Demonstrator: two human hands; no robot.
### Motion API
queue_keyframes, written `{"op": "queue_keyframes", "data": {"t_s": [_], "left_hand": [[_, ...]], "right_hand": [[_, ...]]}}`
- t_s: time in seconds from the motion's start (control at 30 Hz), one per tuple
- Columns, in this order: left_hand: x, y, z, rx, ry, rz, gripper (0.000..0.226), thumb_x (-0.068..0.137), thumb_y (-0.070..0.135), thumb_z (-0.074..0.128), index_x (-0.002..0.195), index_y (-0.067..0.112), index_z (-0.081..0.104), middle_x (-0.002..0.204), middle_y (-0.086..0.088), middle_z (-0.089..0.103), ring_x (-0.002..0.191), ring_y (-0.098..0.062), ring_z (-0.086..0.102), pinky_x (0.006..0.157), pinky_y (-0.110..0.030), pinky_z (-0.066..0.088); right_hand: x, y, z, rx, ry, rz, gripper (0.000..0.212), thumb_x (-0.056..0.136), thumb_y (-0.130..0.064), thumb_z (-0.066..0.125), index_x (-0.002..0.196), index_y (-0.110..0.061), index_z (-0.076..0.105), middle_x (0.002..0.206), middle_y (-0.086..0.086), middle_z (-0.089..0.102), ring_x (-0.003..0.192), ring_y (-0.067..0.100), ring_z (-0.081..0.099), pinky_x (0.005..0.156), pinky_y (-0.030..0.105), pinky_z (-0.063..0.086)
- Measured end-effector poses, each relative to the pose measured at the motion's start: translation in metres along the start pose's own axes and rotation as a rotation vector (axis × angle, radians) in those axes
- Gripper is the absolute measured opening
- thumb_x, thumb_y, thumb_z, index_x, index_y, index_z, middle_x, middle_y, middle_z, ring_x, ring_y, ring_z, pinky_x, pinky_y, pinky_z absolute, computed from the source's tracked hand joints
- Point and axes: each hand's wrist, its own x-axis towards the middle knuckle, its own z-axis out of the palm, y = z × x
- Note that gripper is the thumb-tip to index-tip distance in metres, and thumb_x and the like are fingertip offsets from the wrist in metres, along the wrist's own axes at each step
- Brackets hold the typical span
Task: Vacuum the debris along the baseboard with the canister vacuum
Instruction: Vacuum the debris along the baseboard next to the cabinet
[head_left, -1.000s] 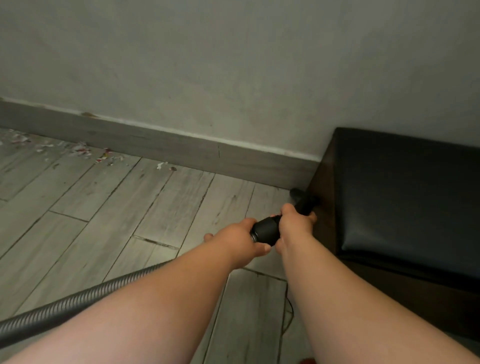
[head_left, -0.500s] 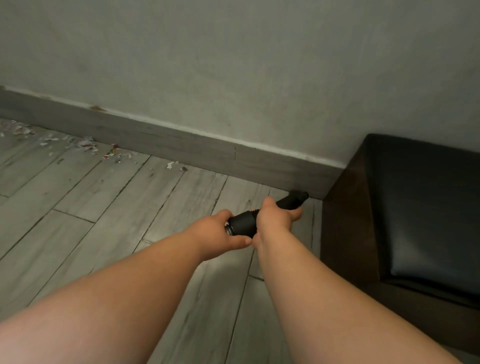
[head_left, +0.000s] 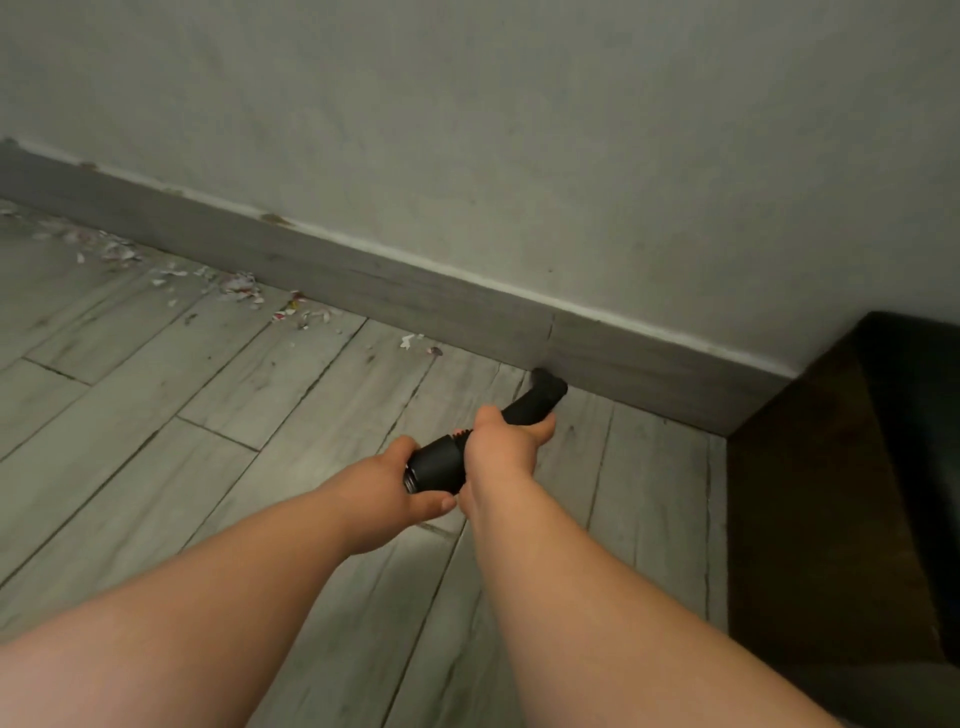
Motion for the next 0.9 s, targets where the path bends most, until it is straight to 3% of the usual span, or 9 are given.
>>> {"op": "queue_keyframes", "data": {"t_s": [0.13, 0.23, 0.43, 0.57, 0.7, 0.9], "left_hand": [[-0.001, -0.020, -0.009, -0.006, 0.021, -0.033, 0.048, 0.085, 0.049, 0.064, 0.118, 0.022, 0.040, 0.086, 0.001, 0.057, 0.072, -0.012, 0.056, 0.056, -0.023, 0.041], [-0.001, -0.031, -0.015, -0.026, 0.035, -0.055, 0.048, 0.086, 0.048, 0.063, 0.117, 0.021, 0.039, 0.083, 0.002, 0.055, 0.068, -0.010, 0.053, 0.053, -0.022, 0.037], [0.002, -0.031, -0.024, -0.067, 0.030, -0.053, 0.048, 0.088, 0.047, 0.062, 0.121, 0.022, 0.039, 0.084, 0.002, 0.055, 0.069, -0.010, 0.053, 0.054, -0.022, 0.039], [-0.006, -0.009, -0.023, -0.072, 0.018, 0.007, 0.047, 0.088, 0.047, 0.062, 0.123, 0.024, 0.040, 0.085, 0.005, 0.055, 0.072, -0.009, 0.053, 0.055, -0.022, 0.038], [-0.024, 0.023, -0.021, -0.079, 0.007, 0.069, 0.044, 0.087, 0.047, 0.063, 0.120, 0.026, 0.041, 0.089, 0.003, 0.057, 0.076, -0.011, 0.056, 0.058, -0.024, 0.040], [-0.056, 0.076, -0.021, -0.067, -0.003, 0.172, 0.047, 0.084, 0.050, 0.064, 0.121, 0.029, 0.043, 0.094, 0.002, 0.060, 0.080, -0.013, 0.058, 0.062, -0.025, 0.043]], "right_hand": [[0.000, 0.010, 0.026, -0.045, -0.085, -0.001, 0.079, 0.093, -0.018, 0.052, 0.149, -0.049, 0.006, 0.122, 0.008, 0.059, 0.084, 0.027, 0.063, 0.070, 0.040, 0.056], [0.001, 0.015, 0.045, -0.082, -0.138, -0.013, 0.078, 0.092, -0.017, 0.052, 0.149, -0.047, 0.009, 0.115, 0.009, 0.060, 0.083, 0.026, 0.066, 0.074, 0.043, 0.059], [0.002, 0.010, 0.055, -0.090, -0.143, -0.022, 0.077, 0.091, -0.017, 0.053, 0.149, -0.046, 0.011, 0.117, 0.009, 0.060, 0.076, 0.024, 0.063, 0.067, 0.040, 0.057], [-0.004, -0.002, 0.034, -0.024, -0.089, -0.048, 0.075, 0.089, -0.016, 0.054, 0.147, -0.045, 0.016, 0.124, 0.013, 0.059, 0.083, 0.029, 0.064, 0.074, 0.047, 0.059], [-0.019, -0.025, 0.000, -0.032, -0.046, -0.084, 0.072, 0.090, -0.018, 0.054, 0.147, -0.043, 0.018, 0.117, 0.013, 0.061, 0.079, 0.027, 0.063, 0.061, 0.036, 0.055], [-0.055, -0.061, -0.058, 0.034, 0.024, -0.165, 0.072, 0.091, -0.017, 0.056, 0.150, -0.037, 0.019, 0.120, 0.012, 0.058, 0.073, 0.021, 0.056, 0.059, 0.030, 0.045]]}}
